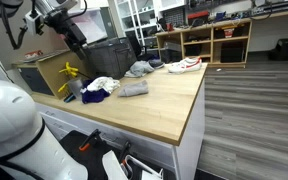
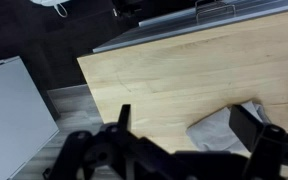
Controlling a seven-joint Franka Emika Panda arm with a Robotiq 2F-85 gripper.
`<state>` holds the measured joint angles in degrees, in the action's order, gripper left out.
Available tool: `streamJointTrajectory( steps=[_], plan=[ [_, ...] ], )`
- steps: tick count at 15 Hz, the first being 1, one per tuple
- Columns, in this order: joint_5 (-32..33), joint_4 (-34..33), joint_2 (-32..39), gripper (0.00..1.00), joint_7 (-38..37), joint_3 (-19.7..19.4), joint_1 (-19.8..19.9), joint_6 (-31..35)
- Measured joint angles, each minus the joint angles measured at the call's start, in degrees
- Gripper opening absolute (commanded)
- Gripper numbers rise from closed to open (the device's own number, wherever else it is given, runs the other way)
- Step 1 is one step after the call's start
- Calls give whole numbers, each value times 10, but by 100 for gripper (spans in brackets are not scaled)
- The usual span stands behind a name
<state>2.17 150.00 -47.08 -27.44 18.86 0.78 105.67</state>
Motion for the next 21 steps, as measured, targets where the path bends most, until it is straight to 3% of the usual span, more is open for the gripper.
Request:
streamJointTrajectory(
  steps=[10, 15, 21],
  plan=[
    [0, -1, 1, 100, 7, -11, -1, 2],
    [-8, -10, 27, 100, 74, -71, -6, 23],
    [-56, -38, 128, 100, 167, -146, -13, 48]
  ],
)
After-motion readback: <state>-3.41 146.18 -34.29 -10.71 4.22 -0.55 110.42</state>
